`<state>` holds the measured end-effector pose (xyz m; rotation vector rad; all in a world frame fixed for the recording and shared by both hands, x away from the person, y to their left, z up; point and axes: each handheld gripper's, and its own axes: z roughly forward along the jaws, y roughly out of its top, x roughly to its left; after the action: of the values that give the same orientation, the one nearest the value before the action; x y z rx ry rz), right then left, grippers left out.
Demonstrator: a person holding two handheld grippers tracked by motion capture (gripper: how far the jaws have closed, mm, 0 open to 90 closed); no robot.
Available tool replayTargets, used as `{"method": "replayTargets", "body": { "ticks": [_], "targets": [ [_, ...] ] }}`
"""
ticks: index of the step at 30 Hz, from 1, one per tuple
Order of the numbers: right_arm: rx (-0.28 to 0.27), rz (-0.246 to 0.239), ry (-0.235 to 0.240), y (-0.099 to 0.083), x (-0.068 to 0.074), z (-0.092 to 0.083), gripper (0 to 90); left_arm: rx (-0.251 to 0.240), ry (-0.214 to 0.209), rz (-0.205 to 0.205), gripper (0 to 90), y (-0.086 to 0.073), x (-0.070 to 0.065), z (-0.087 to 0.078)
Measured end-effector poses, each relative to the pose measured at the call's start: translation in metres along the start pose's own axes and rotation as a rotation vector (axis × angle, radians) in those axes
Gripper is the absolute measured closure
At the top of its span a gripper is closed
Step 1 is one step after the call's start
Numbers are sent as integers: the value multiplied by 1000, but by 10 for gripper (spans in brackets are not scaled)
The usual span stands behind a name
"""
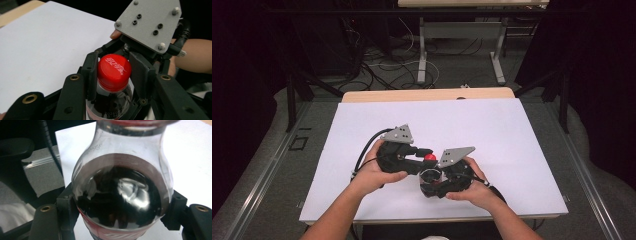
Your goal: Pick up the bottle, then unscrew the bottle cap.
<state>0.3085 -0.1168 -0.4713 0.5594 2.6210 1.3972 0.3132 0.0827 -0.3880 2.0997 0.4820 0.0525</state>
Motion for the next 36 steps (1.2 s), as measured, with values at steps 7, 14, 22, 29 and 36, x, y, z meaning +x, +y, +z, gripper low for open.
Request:
{"method": "replayTargets", "body": {
  "ticks": [7,14,22,29,36],
  "targets": [
    [-1,27,-51,0,-2,-2,303,-22,237,-73,606,5,-28,10],
    [-21,16,-24,0,-3,-3,302,-43,130,-71,479,9,-13,-1],
    [-25,10,1,1,-1,-2,302,-20,-15,-22,476,4,6,-13],
    [-23,7,16,1,-1,-3,302,-4,-48,29,519,0,7,-9],
    [-7,3,35,1,2,1,302,-10,-73,36,585,-1,8,0]
  ]
}}
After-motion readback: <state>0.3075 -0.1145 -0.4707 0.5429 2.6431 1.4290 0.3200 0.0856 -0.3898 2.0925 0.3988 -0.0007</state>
